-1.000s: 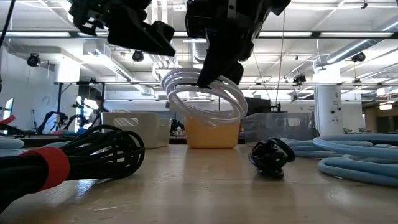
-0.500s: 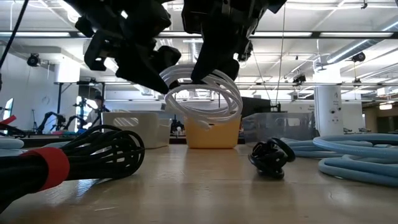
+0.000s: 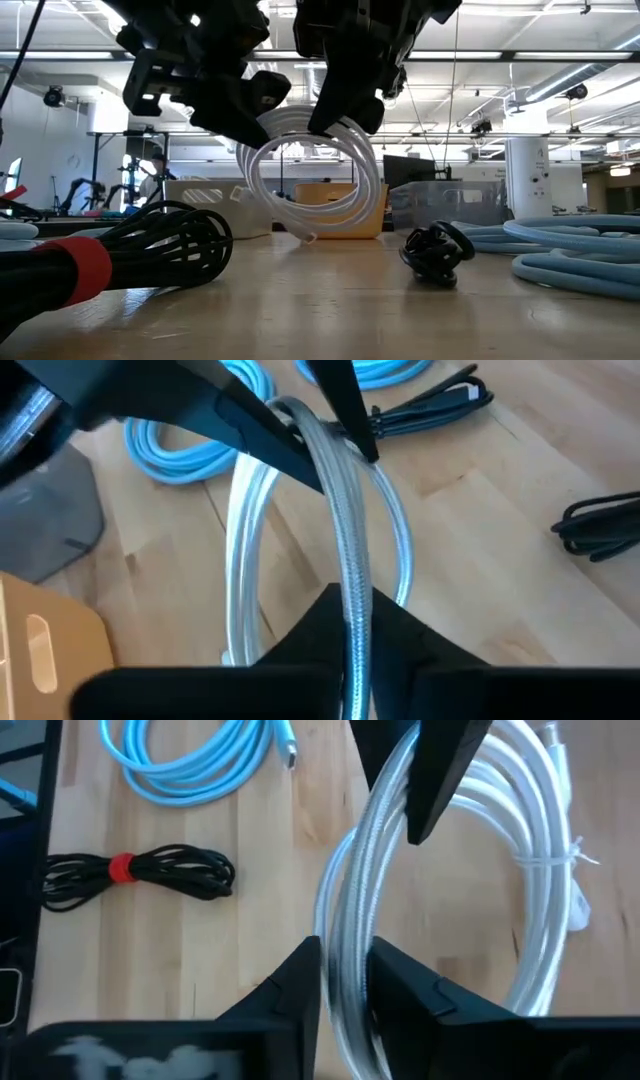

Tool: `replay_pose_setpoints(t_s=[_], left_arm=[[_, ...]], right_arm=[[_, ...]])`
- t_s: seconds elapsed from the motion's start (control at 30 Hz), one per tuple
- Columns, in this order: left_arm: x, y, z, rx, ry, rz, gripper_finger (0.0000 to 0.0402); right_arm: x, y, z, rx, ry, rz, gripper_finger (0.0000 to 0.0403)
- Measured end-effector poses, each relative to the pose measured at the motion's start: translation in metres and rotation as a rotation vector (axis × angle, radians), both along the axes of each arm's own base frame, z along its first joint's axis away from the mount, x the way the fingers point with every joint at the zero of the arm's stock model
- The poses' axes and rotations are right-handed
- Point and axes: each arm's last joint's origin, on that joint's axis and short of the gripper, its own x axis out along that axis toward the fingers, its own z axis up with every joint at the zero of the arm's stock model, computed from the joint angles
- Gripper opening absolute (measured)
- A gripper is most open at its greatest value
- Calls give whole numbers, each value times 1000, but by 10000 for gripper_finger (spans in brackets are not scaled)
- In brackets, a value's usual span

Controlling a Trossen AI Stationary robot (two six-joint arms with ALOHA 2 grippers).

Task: Sort HDMI cables
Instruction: Put the white HDMI cable into the gray bin

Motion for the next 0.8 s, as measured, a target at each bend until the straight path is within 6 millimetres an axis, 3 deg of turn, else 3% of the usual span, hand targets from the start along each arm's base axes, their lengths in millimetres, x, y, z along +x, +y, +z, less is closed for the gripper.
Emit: replay_pose_setpoints(t_s=[0.3,0.6,0.8], left_arm=[[-2,-2,-1,-58,36,59,33],[-10,-17,-1,-103,99,67,21],[-24,-17,30,-84,-29,63,25]], right_arm=[[-4,-2,5,-52,-5,-15,131],[-31,-7,39,-222,-31,9,149],[-49,-9,43,-228,-41,18,147]])
